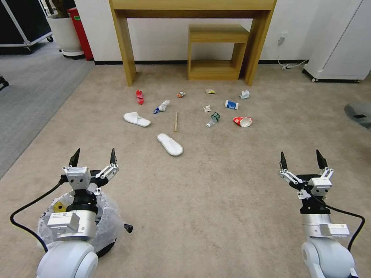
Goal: Pick up the trash bin and place the garbage on the floor into it.
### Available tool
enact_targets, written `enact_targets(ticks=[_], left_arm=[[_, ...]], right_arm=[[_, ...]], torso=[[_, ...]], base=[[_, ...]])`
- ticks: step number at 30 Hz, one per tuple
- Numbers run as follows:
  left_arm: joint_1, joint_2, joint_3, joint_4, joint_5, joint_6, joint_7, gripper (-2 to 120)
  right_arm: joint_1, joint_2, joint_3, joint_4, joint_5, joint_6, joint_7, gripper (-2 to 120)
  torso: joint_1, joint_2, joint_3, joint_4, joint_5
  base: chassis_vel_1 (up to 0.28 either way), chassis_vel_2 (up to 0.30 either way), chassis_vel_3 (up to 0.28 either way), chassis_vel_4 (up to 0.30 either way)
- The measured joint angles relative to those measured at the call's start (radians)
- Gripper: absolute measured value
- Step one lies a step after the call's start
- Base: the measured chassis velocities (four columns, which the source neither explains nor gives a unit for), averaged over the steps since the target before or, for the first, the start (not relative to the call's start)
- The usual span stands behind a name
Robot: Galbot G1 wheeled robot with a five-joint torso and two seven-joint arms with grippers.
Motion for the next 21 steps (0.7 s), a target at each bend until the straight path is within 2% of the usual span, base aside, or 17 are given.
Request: enact_targets(ticks=[21], left_arm=[[0.013, -0.001, 0.007, -0.015, -0.004, 0.008, -0.002, 100]], right_arm=[[-0.001, 0.004, 0.006, -0.002, -0.007, 0.022, -0.027, 100]], torso=[[0.0, 0.0, 0.0, 0.0, -0.0001]], base=[[0.0, 0.0, 0.0, 0.0]])
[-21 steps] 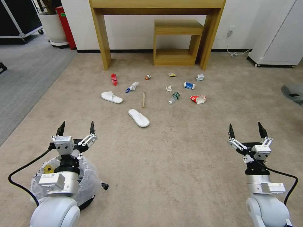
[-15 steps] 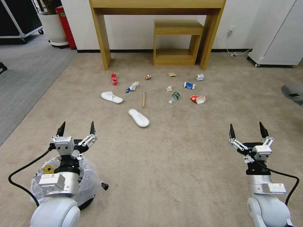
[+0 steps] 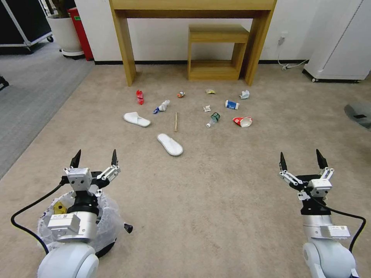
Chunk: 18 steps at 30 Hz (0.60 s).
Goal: Pick up the trash bin and place the garbage on the floor into it.
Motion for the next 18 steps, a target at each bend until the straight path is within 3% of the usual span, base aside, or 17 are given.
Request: enact_targets(ticks=[11, 18], left_arm=[[0.008, -0.002, 0.004, -0.006, -0.001, 0.004, 0.001, 100], [0.014, -0.006, 0.004, -0.007, -0.002, 0.004, 0.003, 100]], right_arm=[[0.002, 0.002, -0.005, -0.007, -0.002, 0.006, -0.007, 100], [0.006, 0.001, -0.012, -0.013, -0.003, 0.008, -0.017, 100]], torso=[[0.0, 0.0, 0.0, 0.0, 0.0001], [0.0, 0.0, 0.0, 0.0, -0.0001]], base=[[0.0, 0.0, 0.0, 0.0], [0.077, 0.073, -0.073, -0.07]])
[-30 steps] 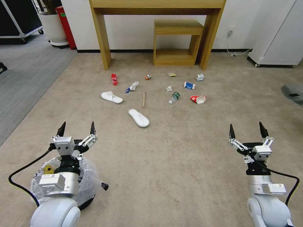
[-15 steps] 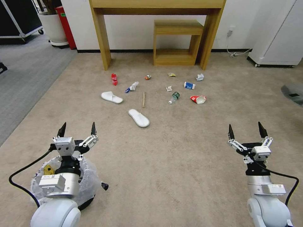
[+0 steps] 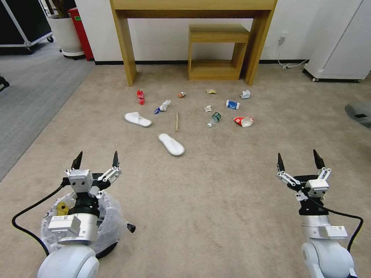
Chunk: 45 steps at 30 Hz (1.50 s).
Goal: Pick up the trash bin and place the garbage on the floor into it.
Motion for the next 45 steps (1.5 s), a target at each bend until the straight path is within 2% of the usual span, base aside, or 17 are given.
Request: enact_targets(ticks=[38, 45], left_arm=[[0.006, 0.008, 0.01, 0.001, -0.02, 0.001, -0.003, 100], [0.01, 0.018, -0.003, -0.001, -0.031, 0.033, -0.011, 100]], right_arm=[[-0.003, 0.014, -0.001, -0.011, -0.024, 0.03, -0.033, 100], [-0.003, 0.011, 0.002, -0.001, -0.026, 0.029, 0.001, 100]], torso=[[0.0, 0.0, 0.0, 0.0, 0.0001], [0.0, 0.0, 0.0, 0.0, 0.0001]], base=[[0.035, 0.034, -0.033, -0.036], [0.013, 0.018, -0.018, -0.009]])
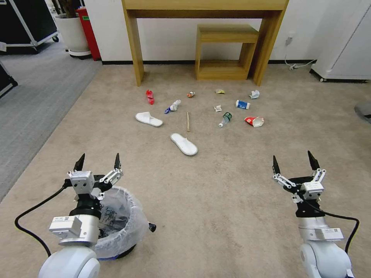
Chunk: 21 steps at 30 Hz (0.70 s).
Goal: Pick up the trash bin and place the garbage on the floor into it.
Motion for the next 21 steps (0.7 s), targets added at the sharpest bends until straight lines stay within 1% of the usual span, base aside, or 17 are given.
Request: enact_targets(ticks=[2, 7, 11, 13, 14, 15, 17, 20, 21], left_arm=[[0.004, 0.009, -0.014, -0.006, -0.01, 0.018, -0.002, 100], [0.006, 0.014, -0.028, -0.011, -0.024, 0.032, -0.008, 100], [0.003, 0.022, -0.051, -0.013, -0.045, 0.056, -0.025, 100], [0.003, 0.036, -0.067, -0.015, -0.062, 0.087, -0.038, 100], [0.006, 0.05, -0.079, -0.017, -0.08, 0.117, -0.046, 100], [0.006, 0.05, -0.079, -0.017, -0.08, 0.117, -0.046, 100], [0.01, 0.071, -0.092, -0.024, -0.133, 0.176, -0.052, 100], [0.01, 0.076, -0.093, -0.026, -0.15, 0.192, -0.054, 100], [0.008, 0.083, -0.095, -0.027, -0.173, 0.214, -0.057, 100]], right_arm=[[-0.001, -0.003, 0.004, 0.005, -0.006, -0.005, 0.014, 100], [-0.005, -0.005, 0.004, 0.004, -0.007, -0.007, 0.016, 100], [-0.005, -0.006, 0.004, 0.003, -0.008, -0.011, 0.016, 100], [-0.004, -0.008, 0.004, 0.002, -0.009, -0.014, 0.017, 100], [-0.005, -0.01, 0.005, 0.002, -0.01, -0.018, 0.018, 100], [-0.005, -0.01, 0.005, 0.002, -0.01, -0.018, 0.018, 100], [-0.008, -0.013, 0.008, 0.002, -0.01, -0.025, 0.032, 100], [-0.009, -0.014, 0.009, 0.002, -0.01, -0.025, 0.034, 100], [-0.01, -0.016, 0.011, 0.003, -0.01, -0.025, 0.035, 100]], torso=[[0.0, 0.0, 0.0, -0.0001, 0.0], [0.0, 0.0, 0.0, 0.0, -0.0001], [0.0, 0.0, 0.0, 0.0, -0.0001], [0.0, 0.0, 0.0, 0.0, -0.0001], [0.0, 0.0, 0.0, 0.0, -0.0001], [0.0, 0.0, 0.0, 0.0, -0.0001], [0.0, 0.0, 0.0, 0.0, 0.0001], [0.0, 0.0, 0.0, 0.0, 0.0], [0.0, 0.0, 0.0, 0.0, 0.0]], base=[[0.0, 0.0, 0.0, 0.0], [0.0, 0.0, 0.0, 0.0], [0.0, 0.0, 0.0, 0.0], [0.0, 0.0, 0.0, 0.0], [0.0, 0.0, 0.0, 0.0], [0.0, 0.0, 0.0, 0.0], [0.0, 0.0, 0.0, 0.0], [0.0, 0.0, 0.0, 0.0], [0.0, 0.0, 0.0, 0.0]])
